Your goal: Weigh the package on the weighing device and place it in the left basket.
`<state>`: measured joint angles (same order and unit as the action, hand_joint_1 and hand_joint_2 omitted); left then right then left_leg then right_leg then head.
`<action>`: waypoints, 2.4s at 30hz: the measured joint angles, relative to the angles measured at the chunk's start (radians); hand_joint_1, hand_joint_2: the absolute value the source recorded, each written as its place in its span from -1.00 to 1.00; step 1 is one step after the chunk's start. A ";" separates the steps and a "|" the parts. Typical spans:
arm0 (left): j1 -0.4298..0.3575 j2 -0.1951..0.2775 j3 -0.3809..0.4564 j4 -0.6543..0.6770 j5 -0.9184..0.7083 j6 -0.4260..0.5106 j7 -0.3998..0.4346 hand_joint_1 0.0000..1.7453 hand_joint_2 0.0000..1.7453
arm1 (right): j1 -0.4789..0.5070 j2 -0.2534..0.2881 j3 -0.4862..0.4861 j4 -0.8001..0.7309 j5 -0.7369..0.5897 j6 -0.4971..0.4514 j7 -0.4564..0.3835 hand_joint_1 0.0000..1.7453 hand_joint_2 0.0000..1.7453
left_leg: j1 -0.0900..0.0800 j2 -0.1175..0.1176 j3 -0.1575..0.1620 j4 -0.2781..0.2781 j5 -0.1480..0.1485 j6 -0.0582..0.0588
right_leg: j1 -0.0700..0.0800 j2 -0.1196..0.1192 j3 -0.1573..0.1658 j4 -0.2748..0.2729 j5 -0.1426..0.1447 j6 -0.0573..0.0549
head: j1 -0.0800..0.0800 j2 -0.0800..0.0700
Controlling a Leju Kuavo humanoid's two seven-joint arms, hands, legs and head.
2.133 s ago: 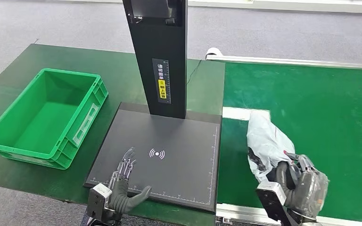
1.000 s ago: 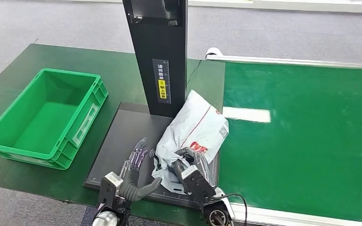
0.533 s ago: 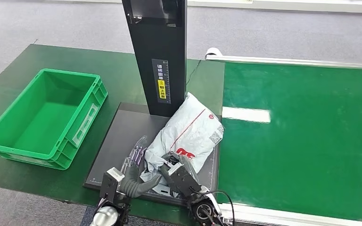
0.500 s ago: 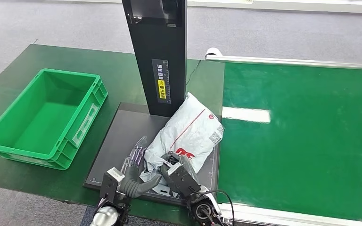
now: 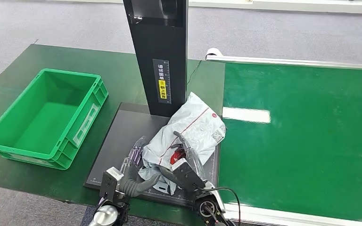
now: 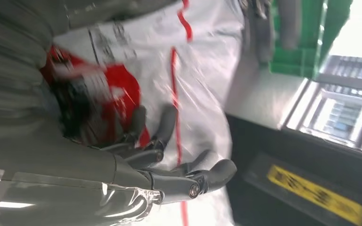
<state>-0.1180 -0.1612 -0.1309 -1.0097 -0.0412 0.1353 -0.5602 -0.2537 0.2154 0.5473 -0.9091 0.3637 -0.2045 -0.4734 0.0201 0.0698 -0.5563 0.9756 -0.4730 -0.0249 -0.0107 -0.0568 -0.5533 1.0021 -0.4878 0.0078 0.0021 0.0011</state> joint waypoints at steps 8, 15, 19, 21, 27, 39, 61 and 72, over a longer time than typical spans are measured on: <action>0.002 0.005 0.000 0.008 0.005 0.004 -0.007 -1.00 1.00 | 0.051 -0.062 -0.019 -0.253 0.094 -0.041 0.039 -1.00 1.00 | 0.000 0.000 -0.002 0.000 0.000 0.000 | 0.000 0.000 -0.002 0.000 0.000 0.000 | 0.000 0.000; 0.018 0.007 0.001 0.005 -0.003 0.007 -0.006 -1.00 1.00 | 0.108 -0.098 -0.054 -0.419 0.162 -0.067 0.059 -1.00 1.00 | 0.000 0.000 -0.002 0.000 0.000 0.000 | 0.000 0.000 -0.002 0.000 0.000 0.000 | 0.000 0.000; 0.034 0.007 0.008 -0.014 -0.012 0.008 -0.001 -1.00 1.00 | 0.141 -0.114 -0.096 -0.491 0.216 -0.087 0.082 -1.00 1.00 | 0.000 0.000 -0.002 0.000 0.000 0.000 | 0.000 0.000 -0.002 0.000 0.000 0.000 | 0.000 0.000; 0.040 0.007 0.011 -0.023 -0.015 0.008 0.002 -1.00 1.00 | 0.153 -0.121 -0.115 -0.516 0.223 -0.087 0.087 -1.00 1.00 | 0.000 0.000 -0.002 0.000 0.000 0.000 | 0.000 0.000 -0.002 0.000 0.000 0.000 | 0.000 0.000; 0.054 0.007 0.019 -0.047 -0.025 0.007 0.013 -1.00 1.00 | 0.188 -0.137 -0.171 -0.549 0.237 -0.108 0.114 -1.00 1.00 | 0.000 -0.001 -0.002 0.000 0.000 0.000 | 0.000 0.000 -0.002 0.000 0.000 0.000 | 0.000 0.000; 0.153 0.004 0.089 -0.197 -0.066 -0.006 0.066 -1.00 1.00 | 0.325 -0.145 -0.395 -0.491 0.214 -0.070 0.142 -1.00 1.00 | 0.000 -0.001 -0.003 0.000 -0.001 0.000 | 0.000 -0.001 -0.002 0.000 0.000 0.000 | 0.000 0.000; 0.193 0.000 0.082 -0.275 -0.318 0.066 0.097 -1.00 1.00 | 0.316 -0.086 -0.528 -0.288 0.137 0.006 0.090 -1.00 1.00 | 0.000 -0.001 -0.003 0.000 -0.001 0.000 | 0.000 -0.001 -0.002 0.000 0.000 0.000 | 0.000 0.000; 0.185 0.008 0.020 -0.270 -0.597 0.149 0.157 -1.00 1.00 | 0.315 -0.082 -0.537 -0.286 0.125 0.031 0.085 -1.00 1.00 | 0.000 -0.001 -0.003 0.000 -0.001 0.000 | 0.000 -0.001 -0.002 0.000 0.000 0.000 | 0.000 0.000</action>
<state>0.0670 -0.1528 -0.1113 -1.2793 -0.6384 0.2844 -0.4029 0.0610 0.1338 0.0105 -1.1949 0.4887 -0.1737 -0.3880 0.0200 0.0690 -0.5592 0.9755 -0.4737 -0.0247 -0.0108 -0.0575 -0.5555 1.0019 -0.4881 0.0077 0.0019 0.0011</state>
